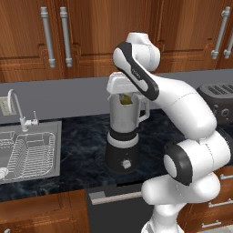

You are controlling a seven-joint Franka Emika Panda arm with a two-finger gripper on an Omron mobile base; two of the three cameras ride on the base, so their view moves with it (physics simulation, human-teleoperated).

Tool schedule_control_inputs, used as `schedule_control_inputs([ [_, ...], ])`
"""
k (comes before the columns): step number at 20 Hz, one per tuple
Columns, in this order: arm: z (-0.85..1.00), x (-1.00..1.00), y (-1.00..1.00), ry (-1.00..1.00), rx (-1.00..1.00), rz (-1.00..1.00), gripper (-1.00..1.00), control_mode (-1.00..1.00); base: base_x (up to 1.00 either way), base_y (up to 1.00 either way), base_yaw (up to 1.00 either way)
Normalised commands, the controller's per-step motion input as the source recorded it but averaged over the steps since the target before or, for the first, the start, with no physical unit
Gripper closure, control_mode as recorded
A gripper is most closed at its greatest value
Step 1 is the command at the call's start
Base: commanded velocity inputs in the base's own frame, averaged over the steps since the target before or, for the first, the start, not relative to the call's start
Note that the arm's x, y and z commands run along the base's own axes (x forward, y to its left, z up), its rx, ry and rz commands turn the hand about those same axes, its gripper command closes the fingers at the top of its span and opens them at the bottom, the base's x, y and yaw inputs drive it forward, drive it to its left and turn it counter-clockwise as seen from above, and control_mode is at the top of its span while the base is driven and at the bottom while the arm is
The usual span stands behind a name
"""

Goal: Open the blender lid, put the kiwi in the blender, close the lid, and start the blender.

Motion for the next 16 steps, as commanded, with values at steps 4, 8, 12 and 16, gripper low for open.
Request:
schedule_control_inputs([
  [4,-0.24,0.0,0.0,0.0,0.0,0.0,1.0,-1.0,0.0,0.0,0.0],
  [8,-0.33,0.0,0.0,0.0,0.0,0.0,1.0,-1.0,0.0,0.0,0.0],
  [12,-0.32,0.0,0.0,0.0,0.0,0.0,1.0,-1.0,0.0,0.0,0.0],
  [16,-0.28,-0.02,0.0,0.0,0.0,0.0,1.0,-1.0,0.0,0.0,0.0],
])
